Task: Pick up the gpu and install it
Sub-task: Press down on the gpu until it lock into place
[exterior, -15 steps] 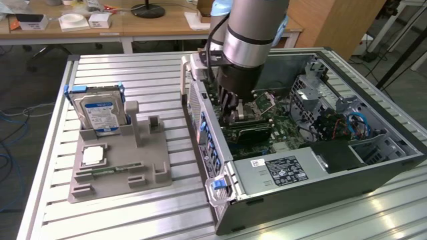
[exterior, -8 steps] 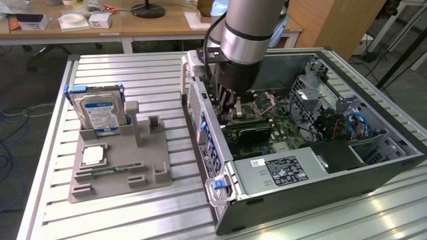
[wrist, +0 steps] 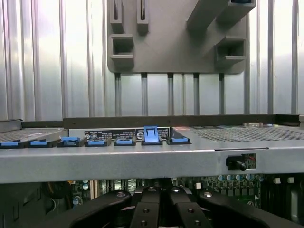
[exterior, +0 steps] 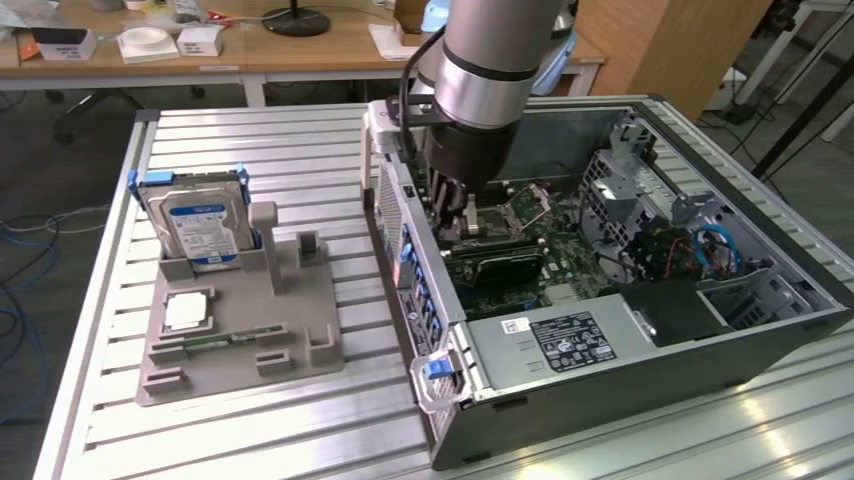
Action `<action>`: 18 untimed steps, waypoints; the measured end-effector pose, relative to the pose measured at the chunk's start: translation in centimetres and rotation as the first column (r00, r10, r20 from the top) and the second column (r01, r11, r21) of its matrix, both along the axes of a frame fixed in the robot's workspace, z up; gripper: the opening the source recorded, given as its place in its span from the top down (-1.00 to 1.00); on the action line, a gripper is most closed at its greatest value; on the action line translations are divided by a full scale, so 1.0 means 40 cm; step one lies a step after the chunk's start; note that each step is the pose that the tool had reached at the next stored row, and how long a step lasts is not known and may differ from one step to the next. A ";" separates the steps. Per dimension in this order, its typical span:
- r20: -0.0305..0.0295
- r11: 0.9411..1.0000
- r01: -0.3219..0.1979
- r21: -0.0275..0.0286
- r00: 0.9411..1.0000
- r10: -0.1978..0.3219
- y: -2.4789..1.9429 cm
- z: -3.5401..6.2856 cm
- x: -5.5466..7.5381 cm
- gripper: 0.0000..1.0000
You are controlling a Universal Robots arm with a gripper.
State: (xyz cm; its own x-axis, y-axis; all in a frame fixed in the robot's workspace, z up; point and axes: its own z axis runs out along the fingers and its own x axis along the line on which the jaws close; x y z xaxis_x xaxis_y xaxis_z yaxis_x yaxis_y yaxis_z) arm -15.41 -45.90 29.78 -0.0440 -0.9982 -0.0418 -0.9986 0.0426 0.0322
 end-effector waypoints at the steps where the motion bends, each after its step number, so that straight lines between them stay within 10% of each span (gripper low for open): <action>1: 0.000 1.000 0.000 0.000 1.000 0.000 0.000 0.000 0.000 0.79; 12: 0.003 1.000 0.000 0.000 1.000 0.000 0.000 0.000 -0.004 0.79; 18: 0.014 1.000 0.000 0.032 1.000 -0.001 0.002 0.000 -0.004 0.79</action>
